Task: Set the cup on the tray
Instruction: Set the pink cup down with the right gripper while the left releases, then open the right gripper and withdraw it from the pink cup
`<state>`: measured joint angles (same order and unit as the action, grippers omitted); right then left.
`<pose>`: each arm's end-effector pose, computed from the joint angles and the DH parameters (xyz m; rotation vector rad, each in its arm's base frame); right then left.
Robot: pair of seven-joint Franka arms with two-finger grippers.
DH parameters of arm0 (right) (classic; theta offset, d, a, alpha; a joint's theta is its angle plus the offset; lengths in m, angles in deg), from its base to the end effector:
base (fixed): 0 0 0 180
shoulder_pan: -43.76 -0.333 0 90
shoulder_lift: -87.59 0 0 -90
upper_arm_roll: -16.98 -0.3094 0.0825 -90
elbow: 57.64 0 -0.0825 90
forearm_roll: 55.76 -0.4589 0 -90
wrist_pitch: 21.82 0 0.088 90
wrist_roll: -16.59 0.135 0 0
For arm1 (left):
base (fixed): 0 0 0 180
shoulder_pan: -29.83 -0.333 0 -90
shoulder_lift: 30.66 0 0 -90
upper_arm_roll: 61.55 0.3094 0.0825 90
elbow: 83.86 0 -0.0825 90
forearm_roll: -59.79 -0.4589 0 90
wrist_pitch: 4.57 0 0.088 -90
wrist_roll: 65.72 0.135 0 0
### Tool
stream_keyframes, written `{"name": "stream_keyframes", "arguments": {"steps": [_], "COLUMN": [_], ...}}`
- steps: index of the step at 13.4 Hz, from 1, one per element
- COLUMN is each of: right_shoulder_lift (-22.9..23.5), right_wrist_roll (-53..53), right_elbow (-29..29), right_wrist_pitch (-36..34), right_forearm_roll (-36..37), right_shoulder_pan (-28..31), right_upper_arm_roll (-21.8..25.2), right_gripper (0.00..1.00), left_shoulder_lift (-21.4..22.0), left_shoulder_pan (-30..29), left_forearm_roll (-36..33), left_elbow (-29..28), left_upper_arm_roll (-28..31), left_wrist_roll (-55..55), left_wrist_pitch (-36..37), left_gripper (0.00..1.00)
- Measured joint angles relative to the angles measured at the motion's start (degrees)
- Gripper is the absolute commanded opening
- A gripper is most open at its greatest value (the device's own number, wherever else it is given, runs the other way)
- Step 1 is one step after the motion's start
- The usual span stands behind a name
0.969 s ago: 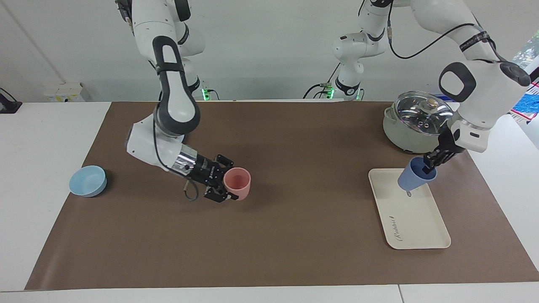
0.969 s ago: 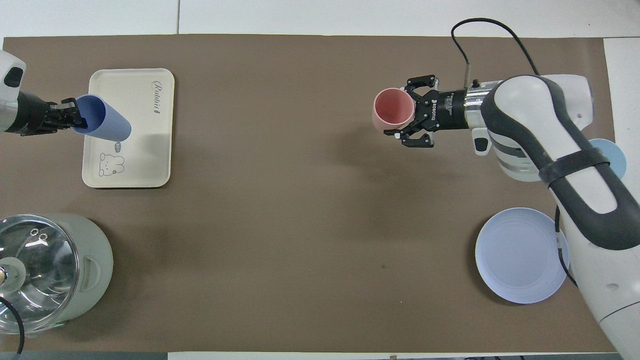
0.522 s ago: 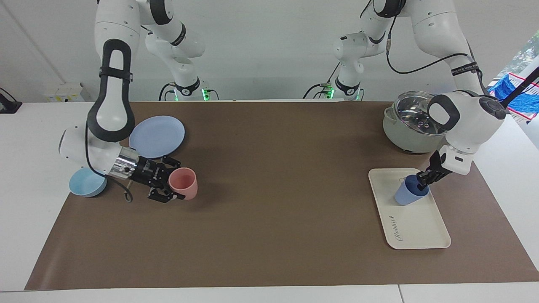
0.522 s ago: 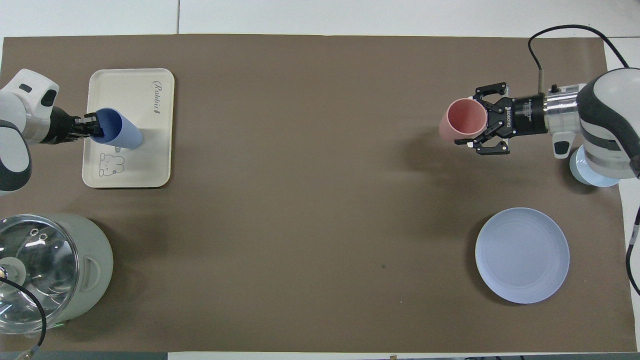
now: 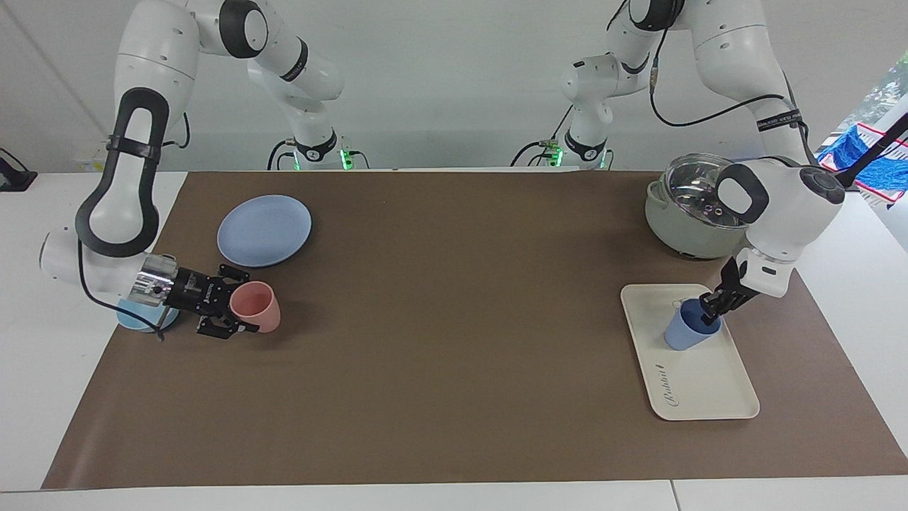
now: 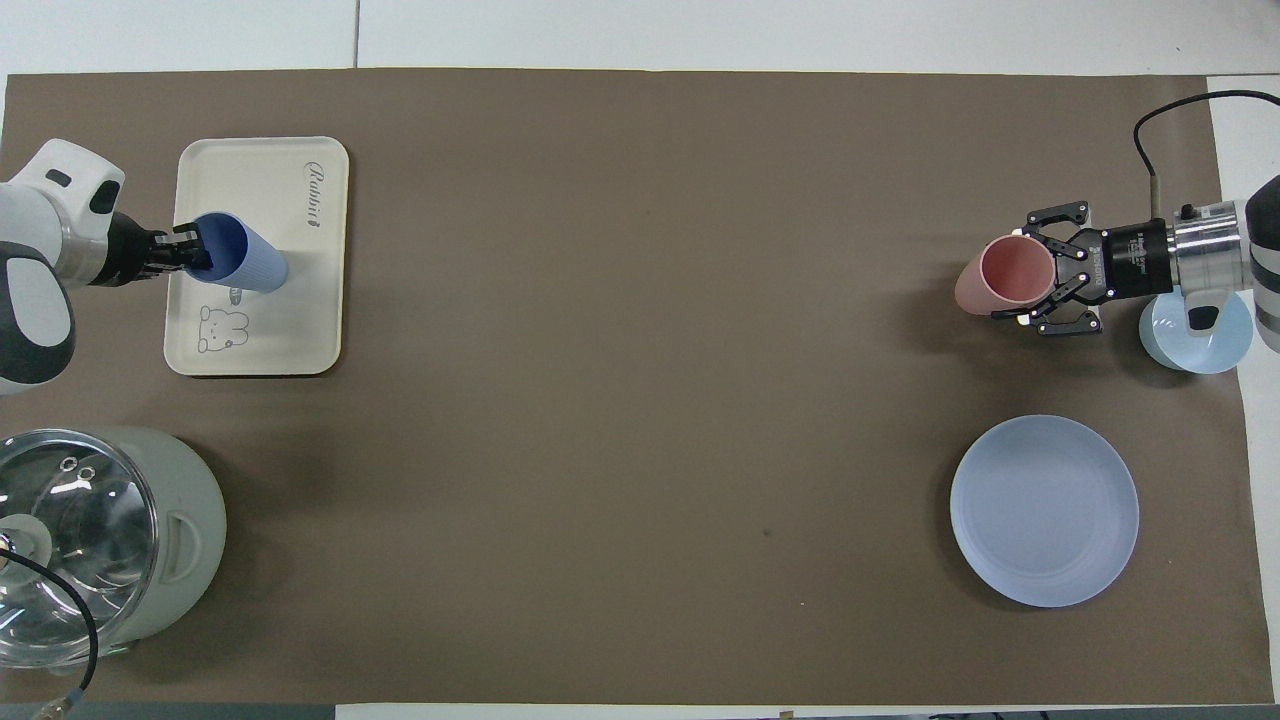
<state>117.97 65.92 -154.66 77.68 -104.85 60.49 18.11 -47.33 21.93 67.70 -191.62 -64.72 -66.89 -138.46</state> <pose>0.6764 -0.1230 0.2162 -1.7115 1.6626 0.8291 0.7001 0.0540 0.2963 2.9992 0.2921 0.2546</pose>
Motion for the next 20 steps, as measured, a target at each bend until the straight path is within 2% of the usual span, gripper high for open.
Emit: {"name": "stream_keyframes", "arguments": {"steps": [2,4,7,8,9,14,17,20], "right_shoulder_lift": [2.79,4.91,5.65,5.68,5.69,5.78,5.78,5.57], "right_wrist_roll": [-1.83,-3.45,-5.00,-5.16,-5.41,-6.78,-6.78,-6.87], "right_elbow": [2.18,4.73,6.06,6.13,6.15,6.24,6.84,7.65], "right_wrist_pitch": [-1.82,-3.93,-4.33,-4.32,-4.31,-4.18,-4.14,-4.31], "right_forearm_roll": [0.33,1.46,2.00,2.07,2.11,2.51,6.53,11.74], "right_shoulder_pan": [-0.01,0.05,-0.01,-0.06,-0.08,-0.04,0.65,2.66], "right_upper_arm_roll": [-0.18,-0.18,-0.25,-0.27,-0.30,-0.32,-0.13,-0.01], "right_gripper": [0.00,0.00,0.01,0.53,1.00,1.00,1.00,1.00], "left_shoulder_lift": [0.05,0.25,2.24,3.53,5.11,14.41,17.39,19.00], "left_shoulder_pan": [0.95,2.60,5.46,6.35,7.09,7.66,7.59,7.59], "left_forearm_roll": [-1.87,-7.88,-9.69,-9.69,-9.67,-7.64,-7.56,-7.54], "left_elbow": [2.45,8.03,13.09,13.54,13.67,13.72,13.71,13.59], "left_upper_arm_roll": [-0.15,-0.49,-0.70,-0.78,-0.98,-1.54,-1.51,-1.51], "left_wrist_roll": [0.59,0.78,2.49,2.86,2.94,3.03,3.15,3.17], "left_wrist_pitch": [3.57,12.93,23.04,25.15,27.21,36.36,40.04,40.36], "left_gripper": [1.00,1.00,1.00,1.00,1.00,1.00,1.00,1.00]}}
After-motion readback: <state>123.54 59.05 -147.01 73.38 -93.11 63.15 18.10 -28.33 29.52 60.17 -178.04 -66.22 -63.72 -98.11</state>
